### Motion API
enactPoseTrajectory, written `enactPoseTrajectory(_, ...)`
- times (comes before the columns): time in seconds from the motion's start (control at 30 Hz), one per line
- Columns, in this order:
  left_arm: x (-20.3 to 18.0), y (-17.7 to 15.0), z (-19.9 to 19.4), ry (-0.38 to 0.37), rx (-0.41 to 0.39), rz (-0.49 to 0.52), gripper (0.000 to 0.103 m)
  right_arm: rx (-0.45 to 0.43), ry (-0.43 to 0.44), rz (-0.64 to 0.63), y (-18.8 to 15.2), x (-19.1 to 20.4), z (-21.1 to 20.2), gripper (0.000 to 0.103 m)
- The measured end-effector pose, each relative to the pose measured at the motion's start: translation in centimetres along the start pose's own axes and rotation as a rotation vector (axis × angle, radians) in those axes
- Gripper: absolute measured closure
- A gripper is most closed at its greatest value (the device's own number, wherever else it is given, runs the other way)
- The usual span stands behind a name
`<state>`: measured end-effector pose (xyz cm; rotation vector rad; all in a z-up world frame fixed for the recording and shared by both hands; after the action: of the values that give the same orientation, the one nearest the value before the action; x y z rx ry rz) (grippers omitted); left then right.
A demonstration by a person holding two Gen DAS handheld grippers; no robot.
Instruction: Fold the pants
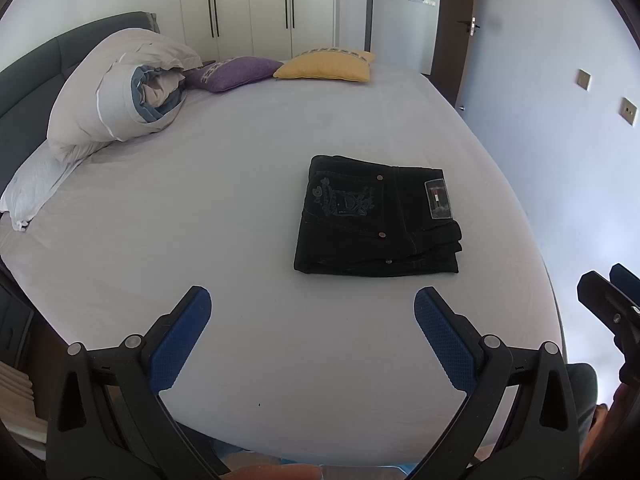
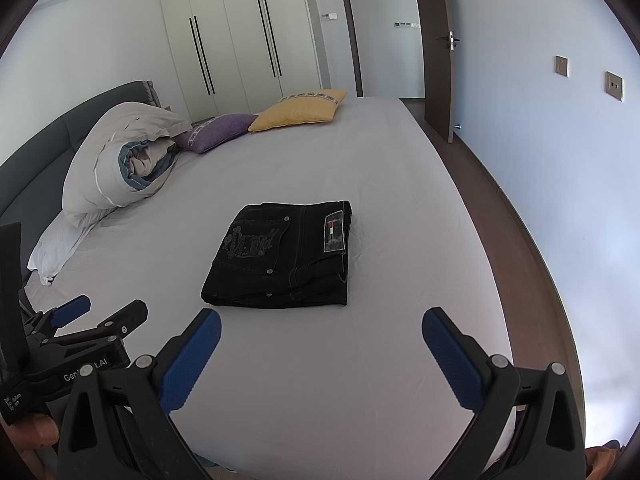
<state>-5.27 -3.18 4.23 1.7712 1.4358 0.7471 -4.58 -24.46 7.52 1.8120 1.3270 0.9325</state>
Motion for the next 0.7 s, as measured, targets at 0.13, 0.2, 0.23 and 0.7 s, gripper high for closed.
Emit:
enactPoseTrajectory(0.13, 0.01, -0.08, 0.07, 0.0, 0.002, -0.001, 0.0, 0.001, 0.002, -0.001, -0.1, -0.05, 0.08, 0.0)
enactPoseTrajectory(0.2, 0.02, -0.15, 0.13, 0.0, 0.001, 0.001, 0.0, 0.002, 0.004, -0.001, -0.1, -0.13, 0.2, 0.0)
enactPoseTrajectory(0.23, 0.04, -0.19, 0.15, 0.0, 0.002, 0.001, 0.0, 0.002, 0.004, -0.001, -0.06, -0.14, 0.23, 0.0)
enactPoseTrajectory(0.7, 0.1, -0.21, 0.22, -0.001, 0.005, 0.002, 0.0, 0.005, 0.007, -0.004, -0.06, -0.09, 0.3, 0.0)
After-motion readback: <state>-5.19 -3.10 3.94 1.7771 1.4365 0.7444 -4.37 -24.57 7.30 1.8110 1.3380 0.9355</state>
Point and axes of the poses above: each gripper's, at about its wrist camera, not at the fingertips, and z roughly the way its jaws point, x to its left, y to its top, the point moved 3 cm from there along z, roughly the way its jaws point, and after that the axes turned 12 degrees about -x, right-handed, at the moved point
